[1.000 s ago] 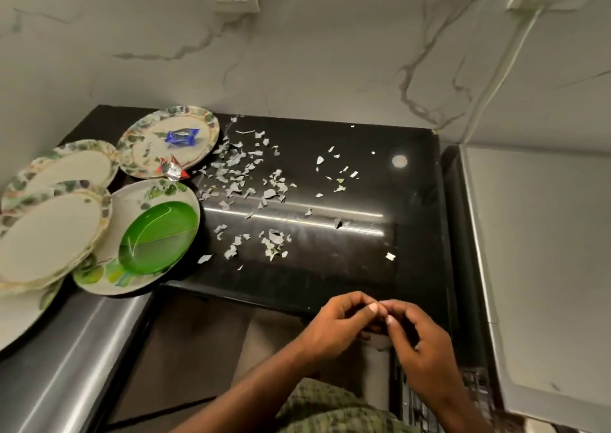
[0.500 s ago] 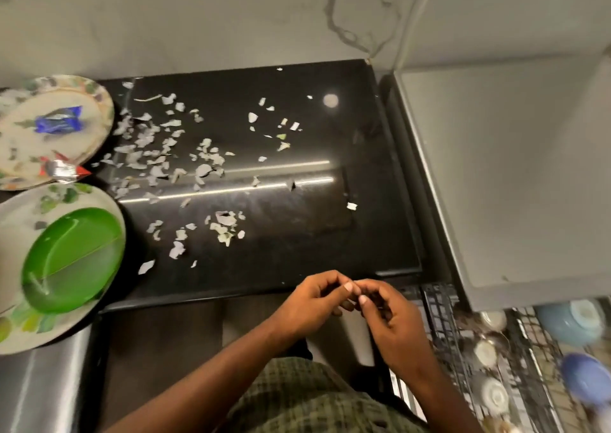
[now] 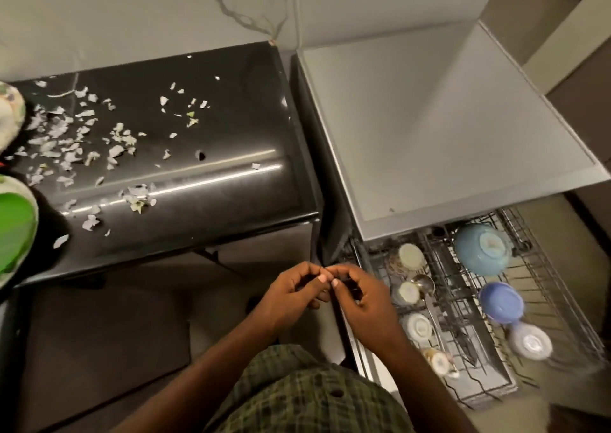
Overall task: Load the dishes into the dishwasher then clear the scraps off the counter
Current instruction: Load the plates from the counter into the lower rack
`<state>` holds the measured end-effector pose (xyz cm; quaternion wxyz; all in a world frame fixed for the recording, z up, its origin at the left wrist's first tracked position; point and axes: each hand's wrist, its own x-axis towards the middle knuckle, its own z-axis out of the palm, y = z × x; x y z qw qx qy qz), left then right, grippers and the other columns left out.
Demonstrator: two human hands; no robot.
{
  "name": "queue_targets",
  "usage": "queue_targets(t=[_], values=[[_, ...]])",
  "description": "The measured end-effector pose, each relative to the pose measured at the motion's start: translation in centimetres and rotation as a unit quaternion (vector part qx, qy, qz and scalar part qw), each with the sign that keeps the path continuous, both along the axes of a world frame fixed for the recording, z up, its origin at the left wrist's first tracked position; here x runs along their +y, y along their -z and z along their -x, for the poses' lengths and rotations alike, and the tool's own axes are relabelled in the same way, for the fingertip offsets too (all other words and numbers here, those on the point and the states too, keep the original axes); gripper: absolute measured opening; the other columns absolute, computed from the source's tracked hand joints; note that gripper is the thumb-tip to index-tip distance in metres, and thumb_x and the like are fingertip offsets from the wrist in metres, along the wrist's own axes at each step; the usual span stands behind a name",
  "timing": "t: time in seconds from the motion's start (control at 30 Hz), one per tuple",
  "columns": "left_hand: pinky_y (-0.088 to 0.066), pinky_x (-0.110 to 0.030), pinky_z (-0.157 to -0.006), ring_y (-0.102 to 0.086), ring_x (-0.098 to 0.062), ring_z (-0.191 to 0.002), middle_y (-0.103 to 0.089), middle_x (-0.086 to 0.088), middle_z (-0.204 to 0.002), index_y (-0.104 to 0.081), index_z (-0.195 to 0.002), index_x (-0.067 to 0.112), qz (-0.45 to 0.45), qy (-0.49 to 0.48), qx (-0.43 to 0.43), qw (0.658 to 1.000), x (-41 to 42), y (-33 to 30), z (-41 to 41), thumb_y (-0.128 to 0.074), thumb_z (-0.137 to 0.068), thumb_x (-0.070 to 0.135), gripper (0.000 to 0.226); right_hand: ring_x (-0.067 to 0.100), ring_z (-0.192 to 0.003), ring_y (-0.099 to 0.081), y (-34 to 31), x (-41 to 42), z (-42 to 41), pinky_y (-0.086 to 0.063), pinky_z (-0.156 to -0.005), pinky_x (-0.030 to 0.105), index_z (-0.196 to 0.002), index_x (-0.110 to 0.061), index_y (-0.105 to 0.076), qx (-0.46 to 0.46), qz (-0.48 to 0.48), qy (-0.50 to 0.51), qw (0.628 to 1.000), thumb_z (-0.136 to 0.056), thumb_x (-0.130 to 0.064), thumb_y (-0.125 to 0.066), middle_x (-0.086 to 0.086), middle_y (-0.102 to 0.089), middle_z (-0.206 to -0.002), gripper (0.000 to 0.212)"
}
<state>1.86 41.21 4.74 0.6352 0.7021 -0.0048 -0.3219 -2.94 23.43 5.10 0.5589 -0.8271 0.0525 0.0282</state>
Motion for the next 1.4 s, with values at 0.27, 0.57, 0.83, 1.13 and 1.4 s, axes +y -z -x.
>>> queue_targets(t=[0.27,0.57,0.83,1.13,1.4], values=[[-0.056,-0.021,-0.072,-0.073,-0.014,-0.085,-0.075,-0.004,-0.094,-0.069,-0.109,0.006,-0.032,-0.001,0.025,0.999,-6.7,-0.3,7.1,-0.056,-0.107,0.013,0.015,0.010,-0.103,-0.072,1.4,-5.9,7.7,-0.059,-0.087,0.034,-0.119,-0.023,-0.071,0.027,-0.042,0.012,0.999,-0.103,-0.011,-0.062,-0.014,-0.075,-0.107,0.022],[-0.057,-0.024,-0.075,-0.075,-0.014,-0.088,-0.078,0.002,-0.096,-0.069,-0.110,0.013,-0.052,0.071,0.021,0.996,-8.6,-1.2,8.9,-0.055,-0.108,0.017,0.015,0.007,-0.103,-0.071,0.6,-7.1,11.7,-0.060,-0.086,0.035,-0.119,-0.027,-0.072,0.028,-0.023,0.091,0.995,-0.104,-0.016,-0.062,-0.019,-0.074,-0.107,0.021],[-0.057,-0.032,-0.081,-0.074,-0.012,-0.087,-0.076,0.007,-0.092,-0.069,-0.108,0.014,-0.025,0.132,0.046,0.990,-10.1,0.9,12.4,-0.058,-0.107,0.023,0.014,0.008,-0.099,-0.073,0.1,-7.4,16.8,-0.061,-0.087,0.036,-0.117,-0.032,-0.073,0.075,-0.016,0.160,0.984,-0.103,-0.015,-0.064,-0.016,-0.076,-0.106,0.024],[-0.058,-0.024,-0.071,-0.074,-0.012,-0.083,-0.074,-0.002,-0.095,-0.066,-0.111,0.000,-0.005,0.159,0.029,0.987,-13.4,0.9,17.1,-0.059,-0.107,0.019,0.021,0.013,-0.099,-0.075,-0.7,-10.1,21.7,-0.062,-0.090,0.045,-0.116,-0.025,-0.075,0.087,-0.052,0.200,0.975,-0.103,-0.009,-0.064,-0.008,-0.078,-0.106,0.023],[-0.056,-0.020,-0.072,-0.071,-0.010,-0.085,-0.071,-0.004,-0.097,-0.065,-0.109,0.005,-0.032,0.125,0.039,0.991,-19.1,1.3,23.3,-0.058,-0.107,0.016,0.013,0.014,-0.100,-0.074,0.3,-16.5,27.2,-0.062,-0.089,0.049,-0.119,-0.028,-0.073,0.072,-0.049,0.135,0.987,-0.103,-0.012,-0.064,-0.010,-0.077,-0.111,0.025]])
